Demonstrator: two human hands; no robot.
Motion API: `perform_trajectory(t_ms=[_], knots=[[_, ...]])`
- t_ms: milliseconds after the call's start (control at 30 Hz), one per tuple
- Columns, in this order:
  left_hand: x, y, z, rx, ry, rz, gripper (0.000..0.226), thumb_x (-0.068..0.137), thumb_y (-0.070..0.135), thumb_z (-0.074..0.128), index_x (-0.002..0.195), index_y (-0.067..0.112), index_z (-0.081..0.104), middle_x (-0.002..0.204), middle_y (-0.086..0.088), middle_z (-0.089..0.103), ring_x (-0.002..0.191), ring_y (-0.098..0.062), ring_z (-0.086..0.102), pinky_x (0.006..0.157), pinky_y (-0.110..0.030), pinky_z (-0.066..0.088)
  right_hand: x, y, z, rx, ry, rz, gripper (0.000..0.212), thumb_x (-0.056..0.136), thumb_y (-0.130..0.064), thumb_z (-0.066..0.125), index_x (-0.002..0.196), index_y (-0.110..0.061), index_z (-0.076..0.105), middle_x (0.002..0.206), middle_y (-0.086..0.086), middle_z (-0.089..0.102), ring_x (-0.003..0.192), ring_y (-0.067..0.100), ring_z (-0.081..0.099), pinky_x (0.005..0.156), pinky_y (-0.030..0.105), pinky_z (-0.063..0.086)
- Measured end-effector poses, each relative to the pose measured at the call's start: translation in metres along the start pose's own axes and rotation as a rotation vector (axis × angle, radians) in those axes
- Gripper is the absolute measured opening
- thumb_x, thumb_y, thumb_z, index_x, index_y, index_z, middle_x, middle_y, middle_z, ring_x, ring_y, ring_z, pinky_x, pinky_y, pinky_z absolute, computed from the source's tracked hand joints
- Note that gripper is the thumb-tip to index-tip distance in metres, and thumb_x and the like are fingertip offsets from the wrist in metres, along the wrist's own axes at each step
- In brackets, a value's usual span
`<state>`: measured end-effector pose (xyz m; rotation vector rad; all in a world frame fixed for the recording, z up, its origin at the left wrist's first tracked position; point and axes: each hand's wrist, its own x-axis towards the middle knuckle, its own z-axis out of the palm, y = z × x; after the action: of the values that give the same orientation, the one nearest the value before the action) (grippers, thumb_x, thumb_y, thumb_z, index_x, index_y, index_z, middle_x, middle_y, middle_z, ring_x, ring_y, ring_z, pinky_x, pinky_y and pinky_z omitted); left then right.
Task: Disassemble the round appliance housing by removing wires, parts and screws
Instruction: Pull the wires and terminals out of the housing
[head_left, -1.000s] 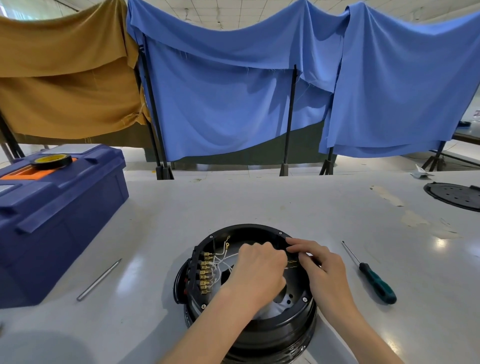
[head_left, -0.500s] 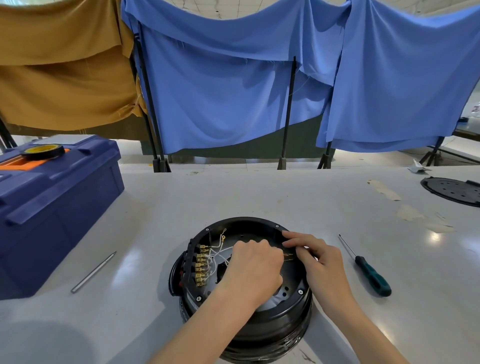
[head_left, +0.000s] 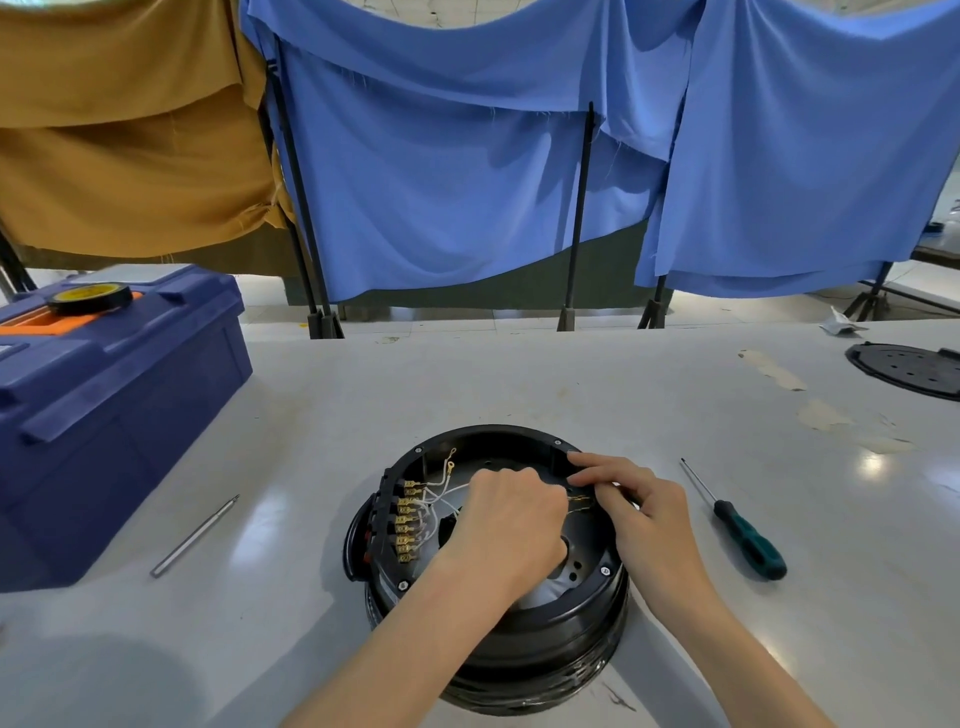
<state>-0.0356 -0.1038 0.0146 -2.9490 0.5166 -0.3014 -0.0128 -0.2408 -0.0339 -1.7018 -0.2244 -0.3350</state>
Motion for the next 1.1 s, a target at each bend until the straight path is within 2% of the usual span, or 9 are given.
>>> perform_trajectory(t_ms=[133, 267, 467, 567, 667, 733, 867, 1000, 1100], knots=[[0.000, 0.002, -0.002, 0.014, -0.021, -0.011, 0.019, 0.091, 0.022, 0.047, 0.102, 0.012, 0.059, 0.098, -0.011, 0.059, 0.087, -0.029, 0.057, 0.065, -0.035, 0.027, -0.001, -0.001, -0.002, -0.012, 0.000, 0.005, 0.045, 0.090, 0.007, 0.050, 0.072, -0.025, 0.076, 0.104, -0.019, 0.072, 0.109, 0.013, 0.059, 0.091, 0.042, 0.050], [-0.001, 0.003, -0.005, 0.006, -0.032, -0.015, 0.015, 0.091, 0.019, 0.047, 0.098, 0.011, 0.057, 0.093, -0.010, 0.056, 0.077, -0.026, 0.049, 0.064, -0.035, 0.027, -0.001, -0.002, -0.002, -0.007, -0.001, 0.006, 0.044, 0.089, 0.007, 0.051, 0.072, -0.024, 0.076, 0.102, -0.021, 0.072, 0.107, 0.013, 0.060, 0.090, 0.040, 0.051], [-0.003, 0.005, -0.006, -0.005, -0.008, -0.008, 0.009, 0.090, 0.017, 0.048, 0.082, 0.018, 0.043, 0.071, -0.003, 0.032, 0.069, -0.023, 0.040, 0.061, -0.033, 0.026, -0.001, -0.002, -0.003, 0.010, 0.003, 0.008, 0.043, 0.088, 0.009, 0.050, 0.071, -0.021, 0.076, 0.102, -0.019, 0.073, 0.108, 0.013, 0.060, 0.091, 0.041, 0.051], [-0.001, 0.006, -0.004, -0.009, 0.007, -0.015, 0.004, 0.090, 0.018, 0.049, 0.086, 0.016, 0.049, 0.068, -0.002, 0.028, 0.070, -0.024, 0.047, 0.056, -0.032, 0.025, 0.000, -0.001, -0.003, 0.016, 0.001, 0.016, 0.042, 0.087, 0.009, 0.050, 0.071, -0.020, 0.076, 0.103, -0.018, 0.073, 0.109, 0.016, 0.060, 0.092, 0.045, 0.051], [0.000, 0.005, 0.000, 0.008, 0.020, -0.031, 0.016, 0.089, 0.018, 0.049, 0.078, 0.019, 0.038, 0.064, -0.001, 0.024, 0.063, -0.021, 0.036, 0.050, -0.030, 0.018, 0.000, -0.001, -0.003, 0.016, -0.001, 0.020, 0.040, 0.088, 0.008, 0.050, 0.072, -0.019, 0.076, 0.104, -0.017, 0.073, 0.107, 0.018, 0.061, 0.091, 0.048, 0.051], [0.001, 0.005, 0.002, -0.008, 0.030, -0.051, 0.011, 0.090, 0.019, 0.049, 0.081, 0.018, 0.043, 0.066, -0.001, 0.027, 0.065, -0.021, 0.037, 0.054, -0.031, 0.021, -0.001, 0.000, -0.003, 0.023, 0.001, 0.021, 0.040, 0.088, 0.007, 0.050, 0.072, -0.019, 0.076, 0.104, -0.017, 0.073, 0.107, 0.019, 0.061, 0.091, 0.049, 0.051], [0.000, 0.002, 0.002, -0.052, 0.039, -0.083, 0.010, 0.090, 0.023, 0.049, 0.094, 0.017, 0.055, 0.090, -0.006, 0.055, 0.076, -0.024, 0.049, 0.063, -0.033, 0.027, 0.000, 0.000, 0.000, 0.028, 0.013, 0.019, 0.042, 0.088, 0.007, 0.049, 0.070, -0.021, 0.075, 0.103, -0.017, 0.073, 0.108, 0.018, 0.061, 0.091, 0.045, 0.051], [-0.004, -0.001, 0.007, -0.131, 0.082, -0.102, 0.009, 0.088, 0.023, 0.049, 0.079, 0.020, 0.047, 0.083, -0.003, 0.055, 0.082, -0.025, 0.057, 0.064, -0.033, 0.029, -0.001, 0.001, 0.001, 0.021, 0.016, 0.007, 0.044, 0.088, 0.007, 0.049, 0.070, -0.023, 0.074, 0.102, -0.020, 0.072, 0.107, 0.015, 0.060, 0.089, 0.042, 0.052], [0.000, 0.002, 0.011, -0.189, 0.110, -0.107, 0.013, 0.090, 0.023, 0.050, 0.097, 0.017, 0.060, 0.097, -0.005, 0.063, 0.090, -0.027, 0.058, 0.067, -0.032, 0.031, 0.000, 0.001, 0.001, 0.041, 0.011, 0.013, 0.044, 0.088, 0.007, 0.048, 0.070, -0.023, 0.075, 0.103, -0.018, 0.072, 0.108, 0.017, 0.060, 0.090, 0.045, 0.052]])
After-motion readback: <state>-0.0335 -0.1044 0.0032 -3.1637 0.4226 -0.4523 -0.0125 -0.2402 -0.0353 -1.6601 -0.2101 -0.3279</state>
